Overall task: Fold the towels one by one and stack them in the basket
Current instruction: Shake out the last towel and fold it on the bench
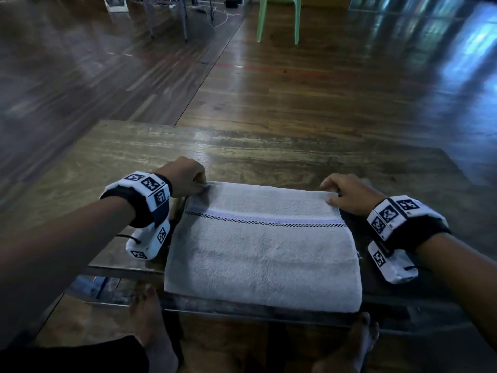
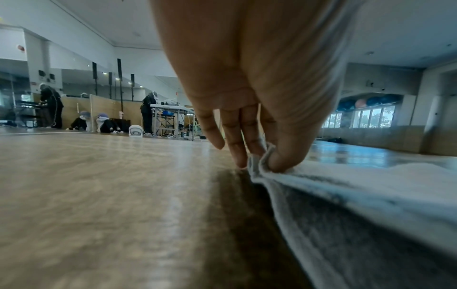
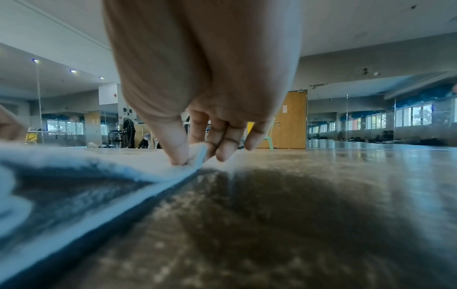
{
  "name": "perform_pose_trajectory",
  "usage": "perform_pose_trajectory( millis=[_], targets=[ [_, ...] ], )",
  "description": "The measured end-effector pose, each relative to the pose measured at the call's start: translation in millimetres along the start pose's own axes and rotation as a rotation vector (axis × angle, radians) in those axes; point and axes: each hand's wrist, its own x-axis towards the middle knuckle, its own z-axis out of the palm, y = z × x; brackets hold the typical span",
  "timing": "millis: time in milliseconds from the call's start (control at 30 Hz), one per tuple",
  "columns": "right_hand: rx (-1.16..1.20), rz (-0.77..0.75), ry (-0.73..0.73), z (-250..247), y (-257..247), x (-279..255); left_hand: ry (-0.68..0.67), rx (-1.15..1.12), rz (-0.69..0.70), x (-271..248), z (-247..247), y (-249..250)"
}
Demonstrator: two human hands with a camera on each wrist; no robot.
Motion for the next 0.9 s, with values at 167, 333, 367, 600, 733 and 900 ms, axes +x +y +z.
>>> perform_pose_trajectory(
  millis=[167,333,367,600,733,900],
  targets=[
    [0.006,0.018,-0.041,-6,-5,-7,0.022,-0.052,0.009,-13,-4,5],
    [0.159,-0.015,0.014,-30,-13,-44,0.128,-0.162,0.024,-52,-24,0],
    [0.163,-0.031,0.008,-37,-15,-53,0.138,-0.175,0.033,-62,-28,0],
    [0.179,-0.11,0.001,-90,-36,-127,0.164,-0.186,0.128,-132,-65,16],
    [0.171,-0.15,0.048,-108,-43,-171,0.209,-0.164,0.172,-170,-88,29],
    [0.228,-0.201,0.129,-114,-46,-220,0.249,-0.153,0.206,-213,-98,42]
  ],
)
